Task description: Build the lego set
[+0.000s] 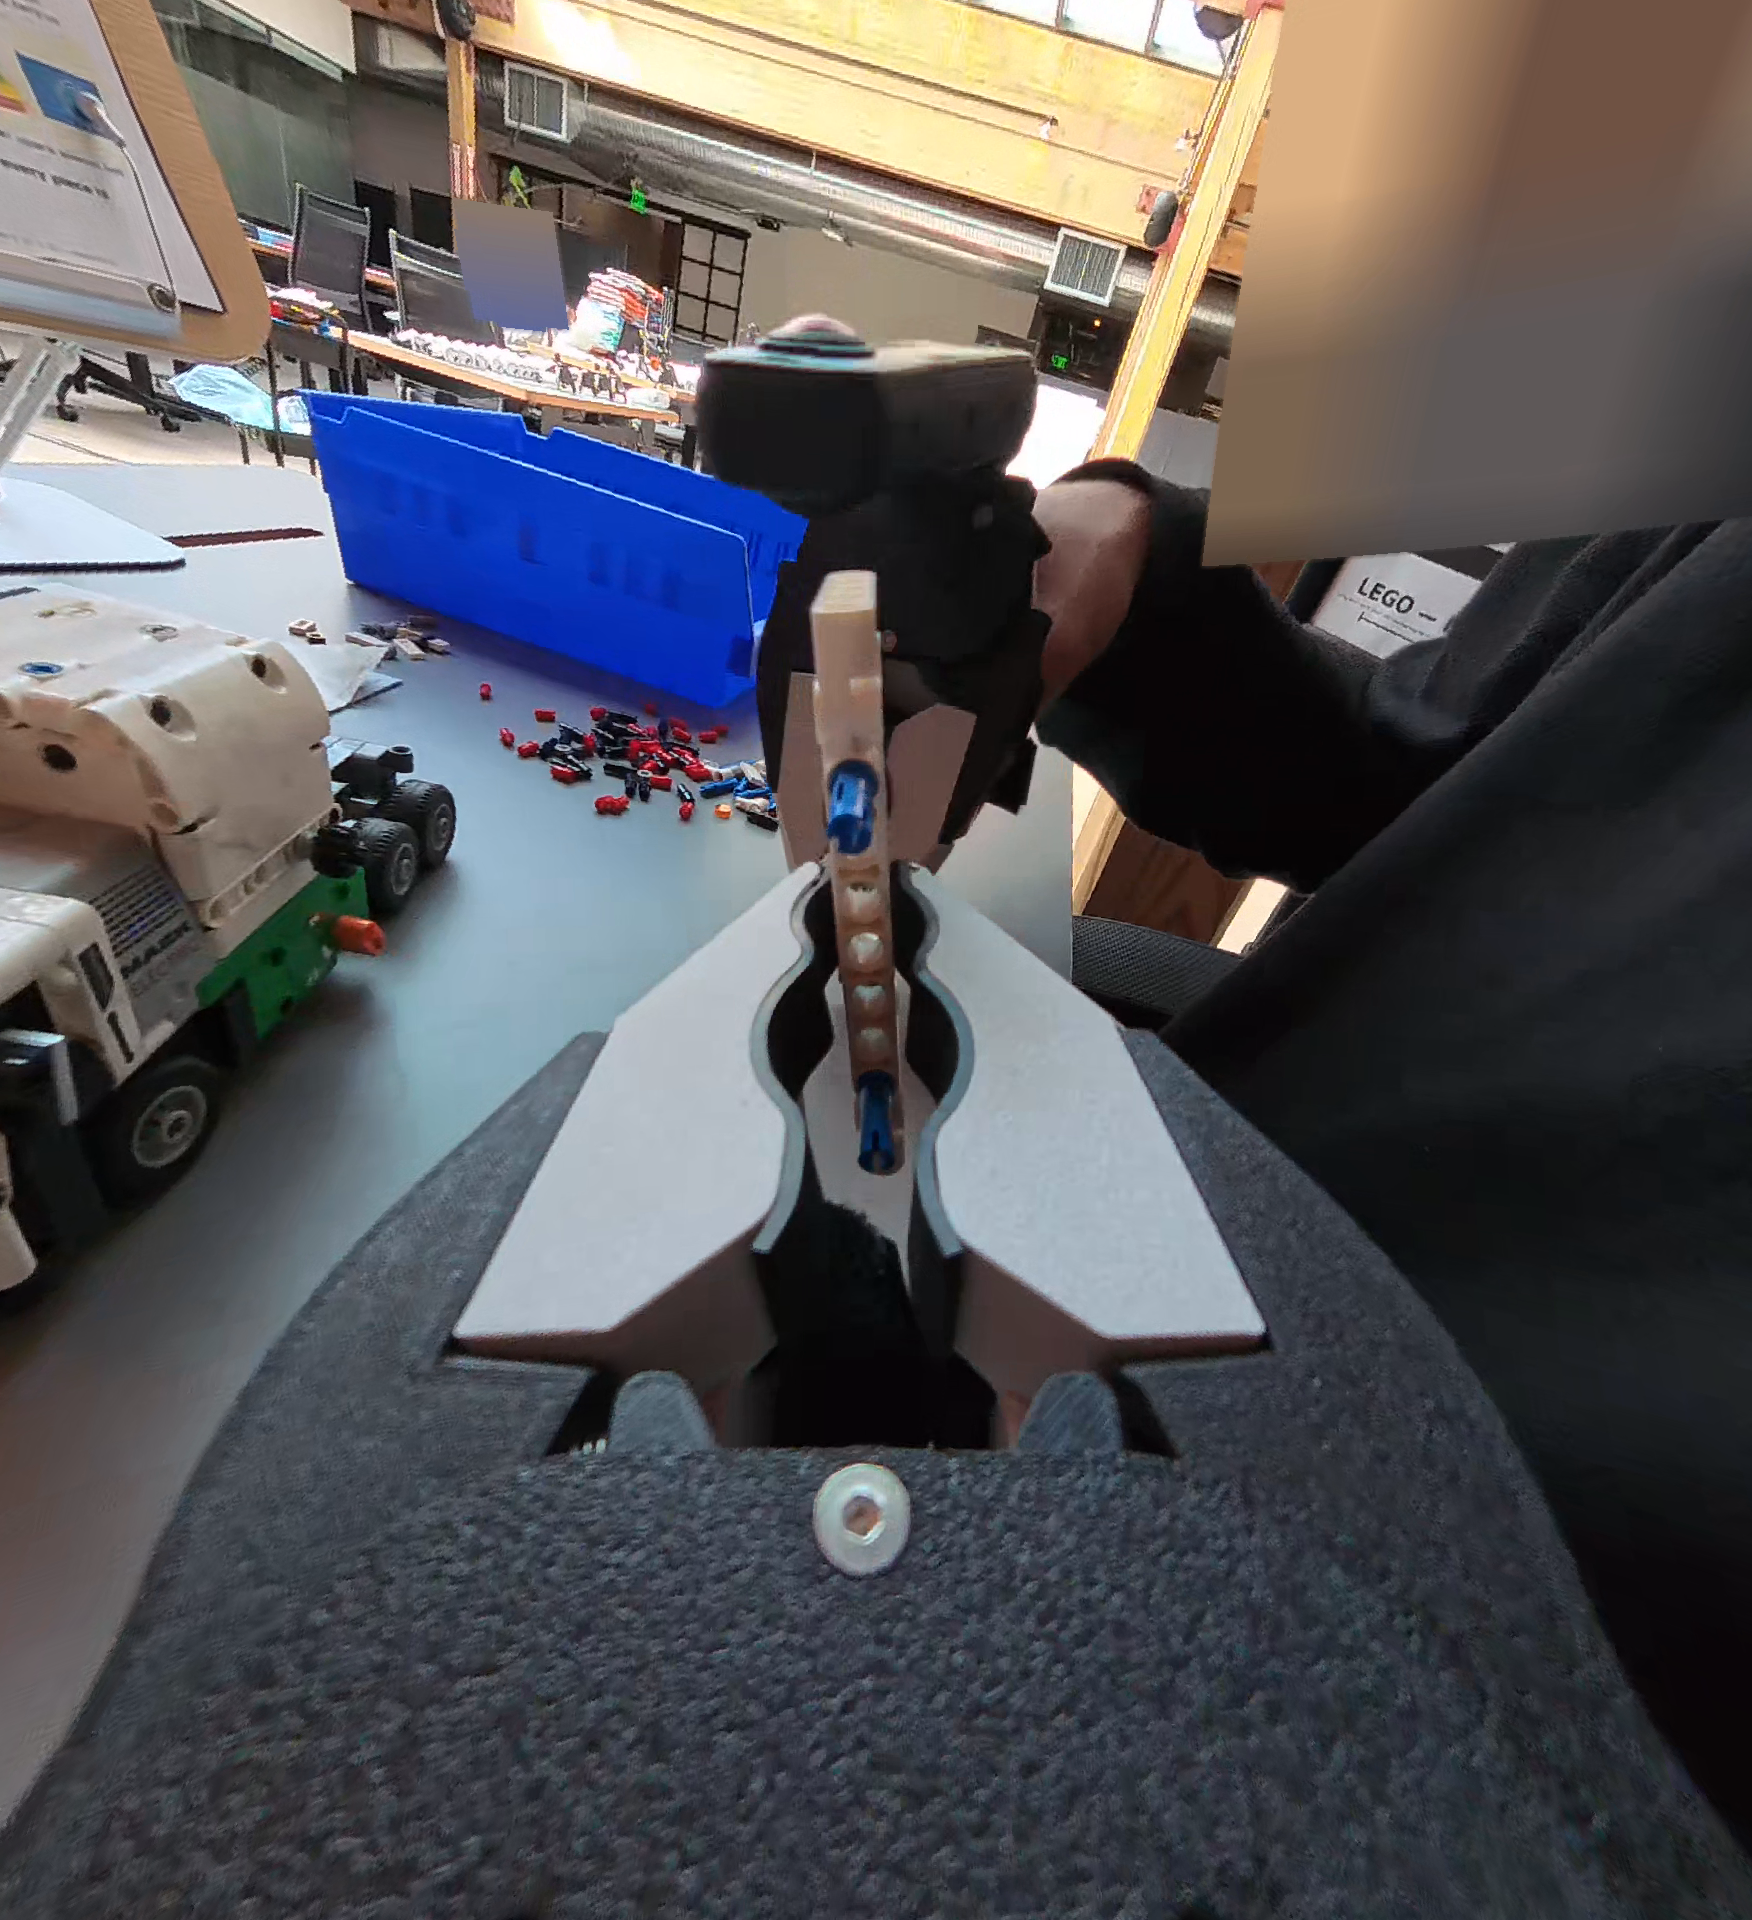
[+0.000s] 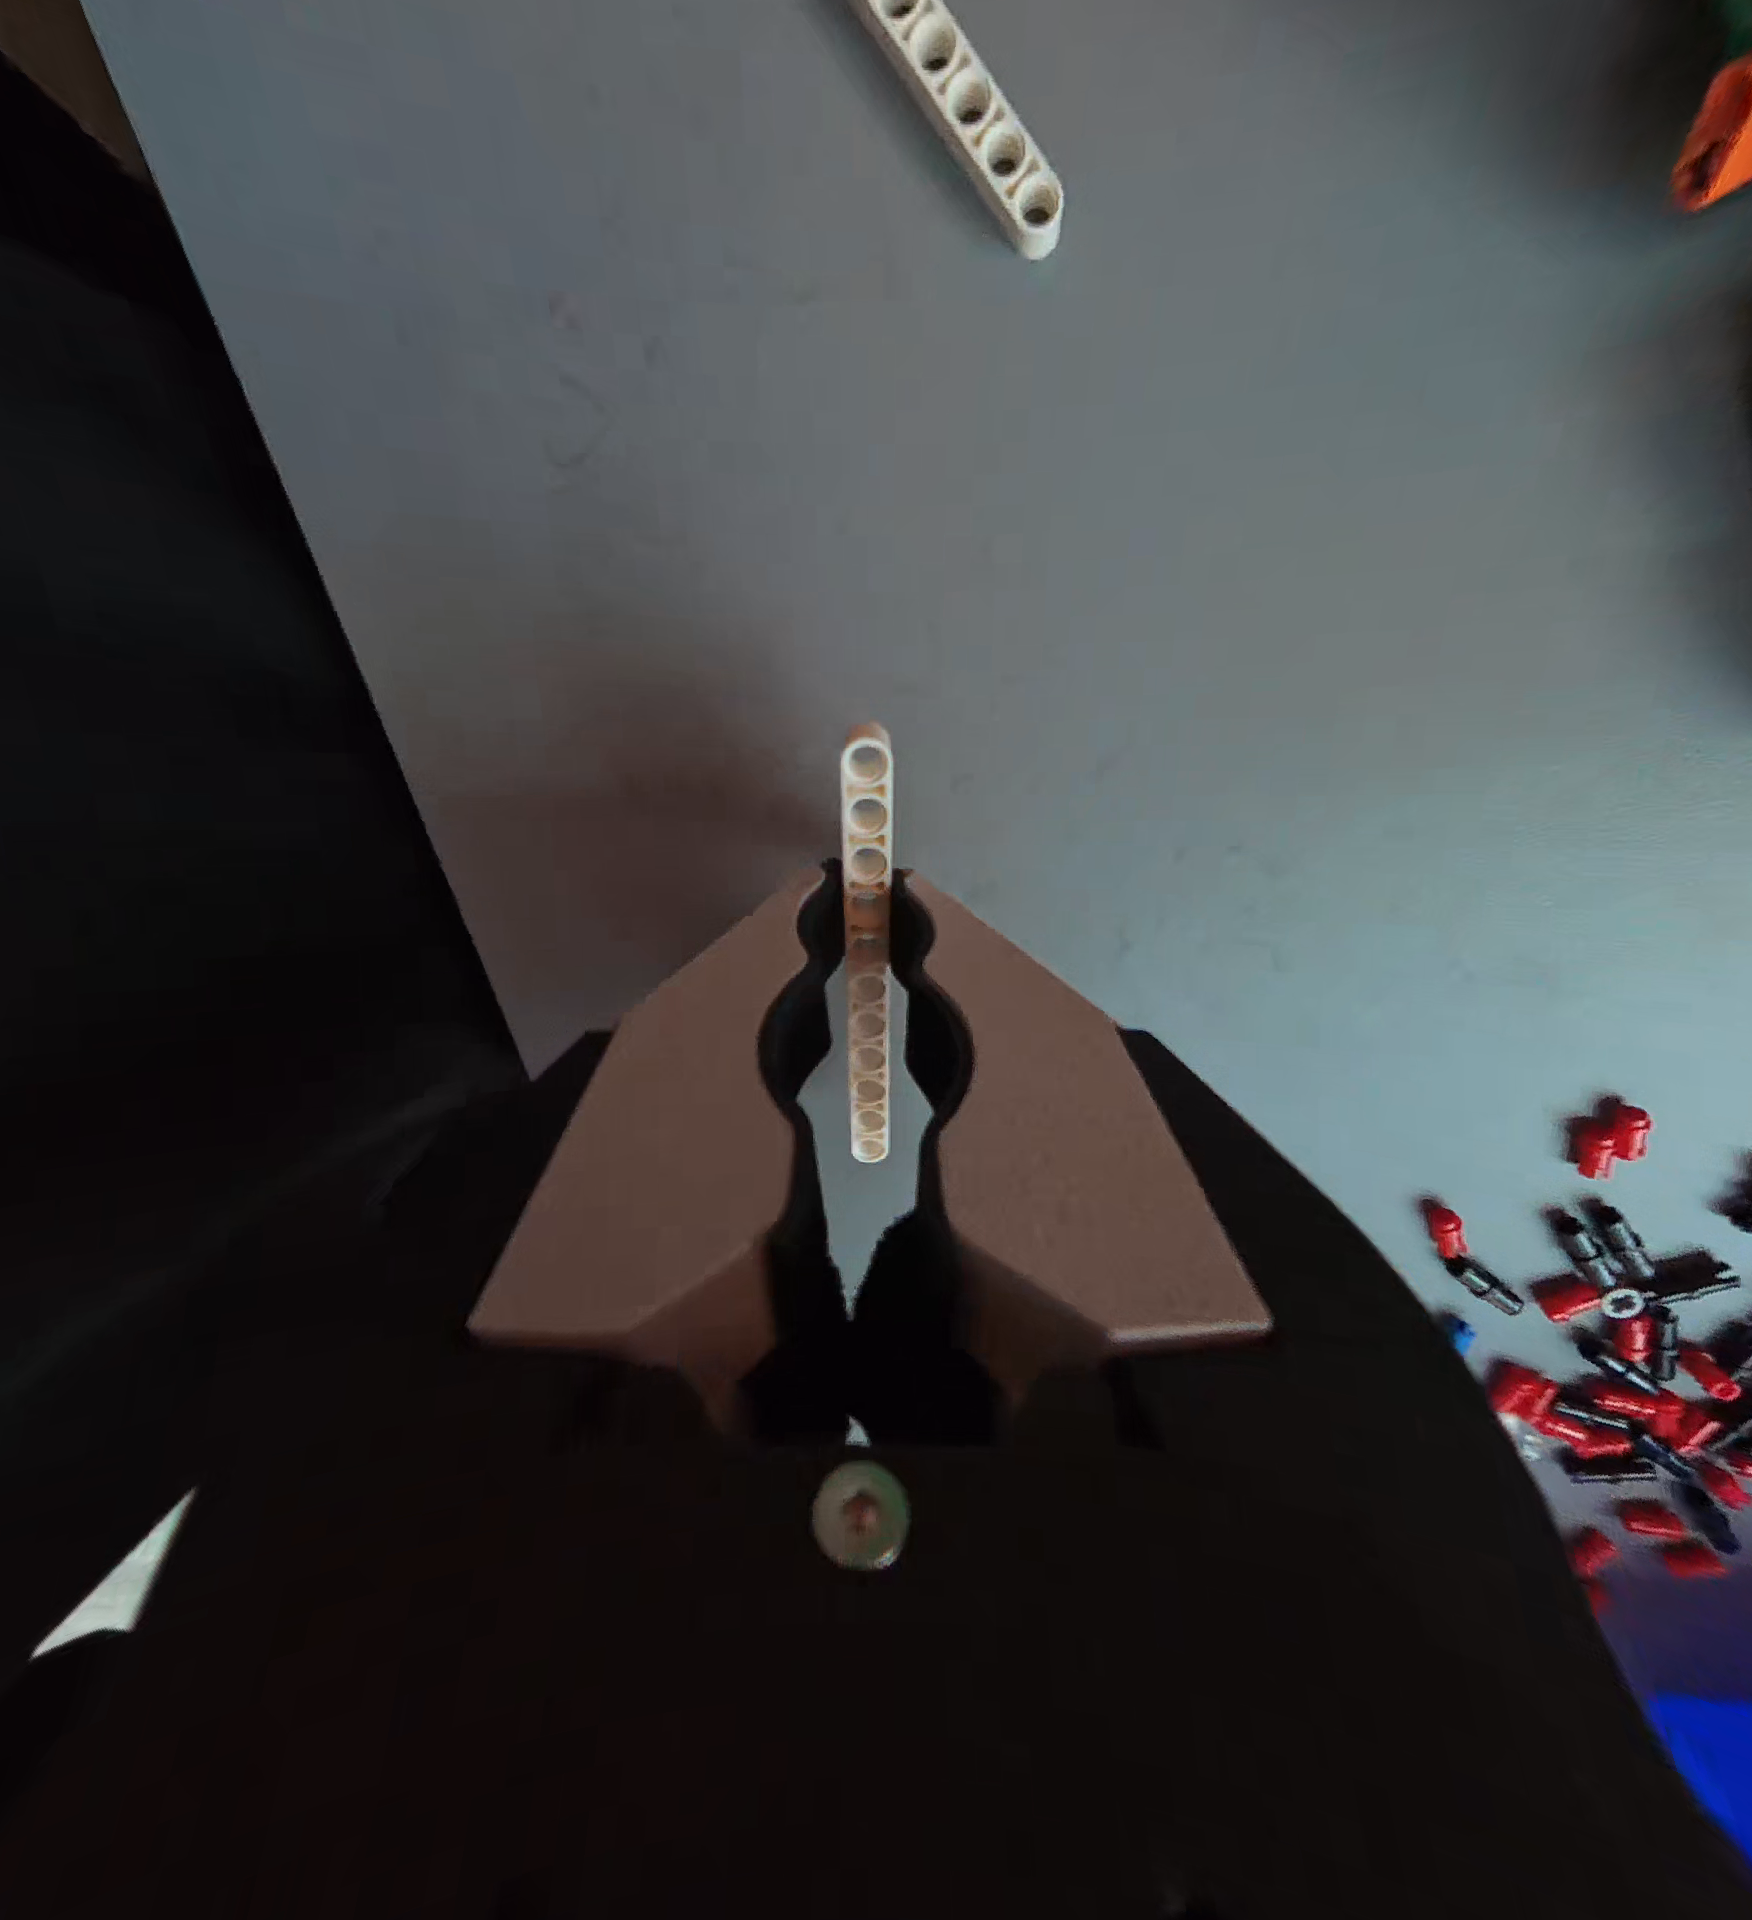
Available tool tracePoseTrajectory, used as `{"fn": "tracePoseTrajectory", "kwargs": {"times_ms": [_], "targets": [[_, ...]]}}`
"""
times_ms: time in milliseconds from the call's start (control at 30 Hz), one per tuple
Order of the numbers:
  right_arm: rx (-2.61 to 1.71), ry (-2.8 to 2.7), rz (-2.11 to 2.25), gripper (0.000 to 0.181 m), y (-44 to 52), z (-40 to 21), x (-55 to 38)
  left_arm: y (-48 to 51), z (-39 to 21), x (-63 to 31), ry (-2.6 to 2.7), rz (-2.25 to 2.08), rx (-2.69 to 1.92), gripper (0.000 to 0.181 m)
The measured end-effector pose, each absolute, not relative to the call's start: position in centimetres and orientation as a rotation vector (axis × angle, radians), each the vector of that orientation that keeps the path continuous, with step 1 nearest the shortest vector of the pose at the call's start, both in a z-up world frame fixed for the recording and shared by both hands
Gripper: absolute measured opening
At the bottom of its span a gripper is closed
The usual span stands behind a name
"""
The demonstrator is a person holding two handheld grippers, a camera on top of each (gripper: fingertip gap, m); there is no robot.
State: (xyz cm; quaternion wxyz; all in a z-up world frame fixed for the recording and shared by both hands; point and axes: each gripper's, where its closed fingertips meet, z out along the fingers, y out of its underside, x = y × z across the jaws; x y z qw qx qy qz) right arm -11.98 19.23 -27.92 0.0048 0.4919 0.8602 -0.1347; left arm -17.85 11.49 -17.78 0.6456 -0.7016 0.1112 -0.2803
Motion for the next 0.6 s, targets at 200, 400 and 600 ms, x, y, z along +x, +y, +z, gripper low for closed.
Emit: {"fn": "tracePoseTrajectory", "kwargs": {"times_ms": [200, 400, 600], "targets": [[1.459, 2.744, -0.343, 0.006, 19.66, -28.1, -12.03, 11.38, -18.1, -17.16, 0.295, -0.629, -1.612, 0.006], [1.411, 2.733, -0.31, 0.006, 19.56, -28.71, -11.66, 11.34, -18.11, -17.08, 0.299, -0.641, -1.612, 0.006], [1.349, 2.771, -0.282, 0.009, 19.67, -28.7, -11.38, 11.25, -17.89, -17.29, 0.285, -0.657, -1.596, 0.006]]}}
